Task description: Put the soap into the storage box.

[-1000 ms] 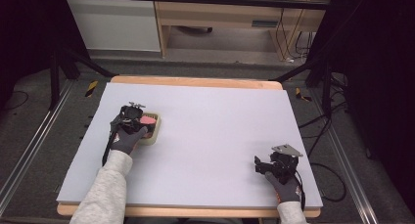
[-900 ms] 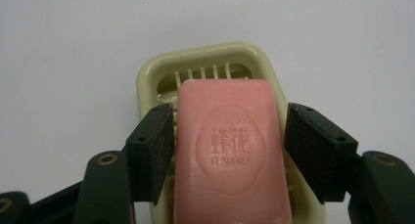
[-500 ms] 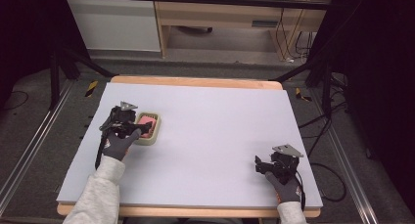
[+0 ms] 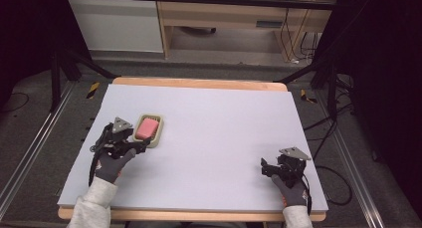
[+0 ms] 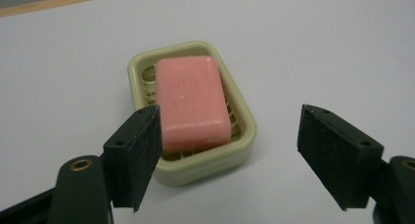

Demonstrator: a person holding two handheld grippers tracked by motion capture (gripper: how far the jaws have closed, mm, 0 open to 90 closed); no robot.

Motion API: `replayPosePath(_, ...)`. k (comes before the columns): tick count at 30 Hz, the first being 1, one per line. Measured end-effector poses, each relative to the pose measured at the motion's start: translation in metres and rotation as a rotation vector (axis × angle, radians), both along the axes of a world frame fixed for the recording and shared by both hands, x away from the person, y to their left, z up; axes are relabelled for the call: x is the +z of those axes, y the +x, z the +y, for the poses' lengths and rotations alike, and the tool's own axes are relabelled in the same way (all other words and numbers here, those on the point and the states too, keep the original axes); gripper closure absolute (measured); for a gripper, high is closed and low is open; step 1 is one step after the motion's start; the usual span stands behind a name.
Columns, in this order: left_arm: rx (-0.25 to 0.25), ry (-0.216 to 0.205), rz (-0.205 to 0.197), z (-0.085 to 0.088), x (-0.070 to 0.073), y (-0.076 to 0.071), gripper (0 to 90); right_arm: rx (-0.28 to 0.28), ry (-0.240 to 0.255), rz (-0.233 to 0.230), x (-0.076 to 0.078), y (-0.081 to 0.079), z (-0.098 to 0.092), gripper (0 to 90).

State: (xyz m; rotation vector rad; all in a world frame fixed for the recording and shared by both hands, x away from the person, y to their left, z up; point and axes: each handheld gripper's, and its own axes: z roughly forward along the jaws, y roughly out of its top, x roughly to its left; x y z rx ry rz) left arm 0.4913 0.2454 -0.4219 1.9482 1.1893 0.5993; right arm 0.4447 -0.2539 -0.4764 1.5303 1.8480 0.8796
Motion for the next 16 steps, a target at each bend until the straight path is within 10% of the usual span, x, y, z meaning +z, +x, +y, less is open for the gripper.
replayPosePath(16, 0.060, 0.031, 0.021, 0.033, -0.031, -0.037, 21.1, -0.022, -0.019, 0.000, 0.001, -0.002, -0.006, 5.1)
